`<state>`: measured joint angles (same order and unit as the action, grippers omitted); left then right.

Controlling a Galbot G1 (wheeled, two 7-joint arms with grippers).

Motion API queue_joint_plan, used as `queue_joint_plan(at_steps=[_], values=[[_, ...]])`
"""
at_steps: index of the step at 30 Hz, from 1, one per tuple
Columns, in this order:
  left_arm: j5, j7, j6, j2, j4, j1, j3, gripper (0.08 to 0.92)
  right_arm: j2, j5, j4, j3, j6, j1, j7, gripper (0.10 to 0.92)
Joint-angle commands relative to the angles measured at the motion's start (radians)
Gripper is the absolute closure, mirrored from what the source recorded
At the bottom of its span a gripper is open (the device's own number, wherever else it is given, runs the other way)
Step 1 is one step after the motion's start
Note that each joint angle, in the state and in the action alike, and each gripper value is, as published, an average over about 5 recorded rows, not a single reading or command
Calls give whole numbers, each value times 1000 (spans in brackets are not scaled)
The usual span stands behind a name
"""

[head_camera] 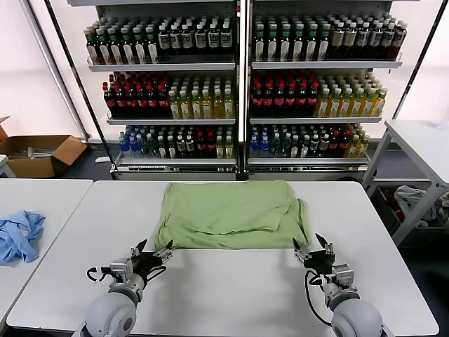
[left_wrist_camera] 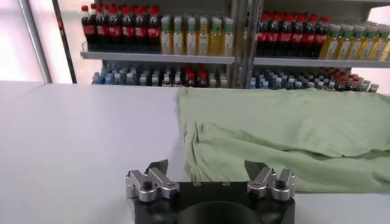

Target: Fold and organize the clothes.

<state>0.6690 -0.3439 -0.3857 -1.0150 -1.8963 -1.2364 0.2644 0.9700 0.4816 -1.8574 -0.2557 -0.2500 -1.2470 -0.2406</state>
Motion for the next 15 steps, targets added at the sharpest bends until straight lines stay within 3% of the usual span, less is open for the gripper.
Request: queue_joint_plan(at_steps=[1,9,15], values=[[20,5,5,-2,22,6,-3,228,2,-3,28,15,6,31,5,323],[16,8,6,-4,26,-1,-17,267,17,0,48,25,0,37,17,405],[14,12,5,-3,24,-4,-22,356,21,-2,69,34,-7,42,27,513]])
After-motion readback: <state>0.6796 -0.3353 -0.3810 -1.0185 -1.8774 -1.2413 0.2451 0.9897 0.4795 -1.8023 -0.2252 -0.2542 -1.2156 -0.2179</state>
